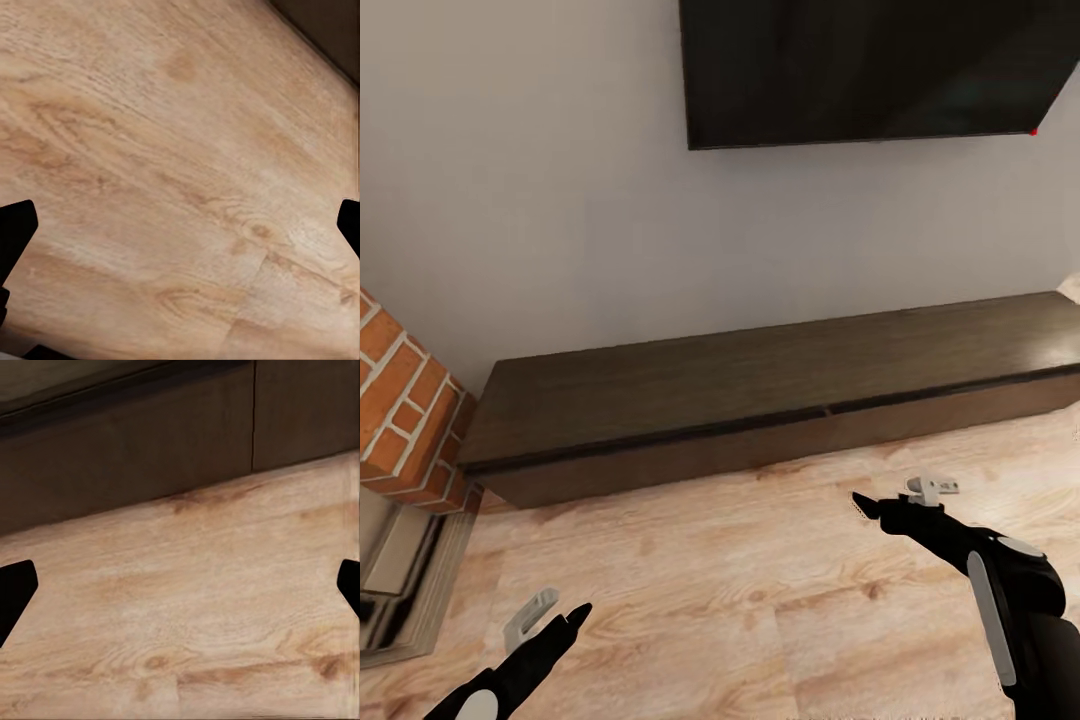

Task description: Place each of the two pumpkins and all three candles from the living room inside a cabinet in the living room (use any cabinet), then make sure every cabinet is closed, and position the cauldron so it is next to a table in the living room.

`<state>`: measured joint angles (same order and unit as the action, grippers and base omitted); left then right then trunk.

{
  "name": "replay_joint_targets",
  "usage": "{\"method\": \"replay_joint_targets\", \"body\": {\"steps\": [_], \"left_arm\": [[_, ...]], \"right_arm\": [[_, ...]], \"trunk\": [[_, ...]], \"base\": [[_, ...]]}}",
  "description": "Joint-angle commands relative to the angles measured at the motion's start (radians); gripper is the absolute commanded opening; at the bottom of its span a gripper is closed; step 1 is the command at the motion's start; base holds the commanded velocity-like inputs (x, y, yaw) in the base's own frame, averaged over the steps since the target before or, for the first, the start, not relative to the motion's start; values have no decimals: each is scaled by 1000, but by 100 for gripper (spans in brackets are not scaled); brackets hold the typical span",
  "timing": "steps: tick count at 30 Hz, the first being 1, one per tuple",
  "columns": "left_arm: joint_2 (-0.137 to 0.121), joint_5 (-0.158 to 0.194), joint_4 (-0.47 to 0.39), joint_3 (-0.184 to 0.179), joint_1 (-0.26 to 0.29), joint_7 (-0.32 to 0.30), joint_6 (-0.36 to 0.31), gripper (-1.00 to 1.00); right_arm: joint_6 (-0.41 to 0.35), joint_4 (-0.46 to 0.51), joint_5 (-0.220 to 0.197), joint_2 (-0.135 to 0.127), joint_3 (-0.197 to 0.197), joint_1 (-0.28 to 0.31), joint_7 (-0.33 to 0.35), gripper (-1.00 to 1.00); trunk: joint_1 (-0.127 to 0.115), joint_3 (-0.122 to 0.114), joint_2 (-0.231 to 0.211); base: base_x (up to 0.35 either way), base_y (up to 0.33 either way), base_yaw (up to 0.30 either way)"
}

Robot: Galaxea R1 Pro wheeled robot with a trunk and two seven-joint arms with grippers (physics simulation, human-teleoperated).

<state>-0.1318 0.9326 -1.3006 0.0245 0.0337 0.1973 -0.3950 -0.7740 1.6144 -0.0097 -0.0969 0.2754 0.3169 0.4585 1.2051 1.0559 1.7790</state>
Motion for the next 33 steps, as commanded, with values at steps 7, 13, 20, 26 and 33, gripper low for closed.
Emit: {"method": "replay_joint_targets", "body": {"steps": [7,13,20,26,33], "left_arm": [[0,-1,8,0,0,1,2,100],[0,-1,10,-1,0,-1,3,100],[0,2,2,-2,0,-4,1,100],[1,3,-6,-2,0,-4,1,100],[2,4,-9,-1,0,-3,-1,100]], "right_arm": [[1,1,0,1,21,1,1,100],[7,1,1,9,23,-1,-6,100],[3,-8,4,12,18,-1,-297,100],[5,-15,-3,9,18,-18,-474,100],[8,-6,-5,8,18,-44,-503,100]], "trunk": [[0,-7,0],[0,-14,0],[0,-22,0],[0,-32,0],[0,-43,0]], "base": [[0,0,-267],[0,0,-263],[0,0,-224],[0,0,-150],[0,0,-138]]}}
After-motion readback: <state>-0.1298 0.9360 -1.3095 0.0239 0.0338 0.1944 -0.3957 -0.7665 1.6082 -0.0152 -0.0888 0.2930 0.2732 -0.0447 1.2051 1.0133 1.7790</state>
